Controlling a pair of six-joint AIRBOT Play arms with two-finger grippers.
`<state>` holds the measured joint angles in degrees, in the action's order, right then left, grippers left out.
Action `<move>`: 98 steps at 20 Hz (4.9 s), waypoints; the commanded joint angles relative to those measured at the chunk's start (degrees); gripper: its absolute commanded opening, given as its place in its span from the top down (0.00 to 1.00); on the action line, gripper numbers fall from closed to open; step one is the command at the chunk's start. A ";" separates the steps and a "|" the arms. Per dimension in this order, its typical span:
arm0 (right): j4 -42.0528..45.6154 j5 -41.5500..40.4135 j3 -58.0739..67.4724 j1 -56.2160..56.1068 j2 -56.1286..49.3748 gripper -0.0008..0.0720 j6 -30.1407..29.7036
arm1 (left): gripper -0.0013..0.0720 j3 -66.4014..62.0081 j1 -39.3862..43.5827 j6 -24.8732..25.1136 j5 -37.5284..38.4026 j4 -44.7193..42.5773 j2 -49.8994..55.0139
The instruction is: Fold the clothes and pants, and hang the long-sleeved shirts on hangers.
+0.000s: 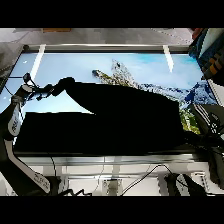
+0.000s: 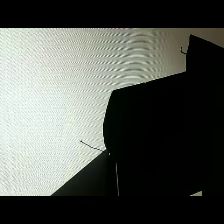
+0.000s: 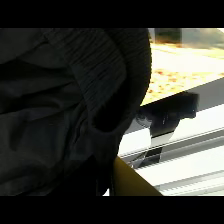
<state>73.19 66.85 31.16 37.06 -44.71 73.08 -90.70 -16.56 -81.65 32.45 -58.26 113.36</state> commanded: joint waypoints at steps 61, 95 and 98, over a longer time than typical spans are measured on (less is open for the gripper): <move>-5.49 -10.93 -0.02 -0.02 0.02 0.96 -0.02 | 0.14 -0.07 -5.57 7.96 -0.63 -22.75 -11.76; -5.42 -9.38 -0.02 -0.02 0.02 0.96 -0.04 | 0.34 46.93 -54.84 23.37 37.77 -10.95 -37.48; -5.44 -9.20 -0.02 -0.02 0.02 0.96 -0.04 | 0.32 47.30 -54.84 23.41 36.00 -6.62 -34.32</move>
<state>67.79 57.45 31.14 37.06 -44.71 73.03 -44.07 -70.98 -58.41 70.52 -67.44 76.60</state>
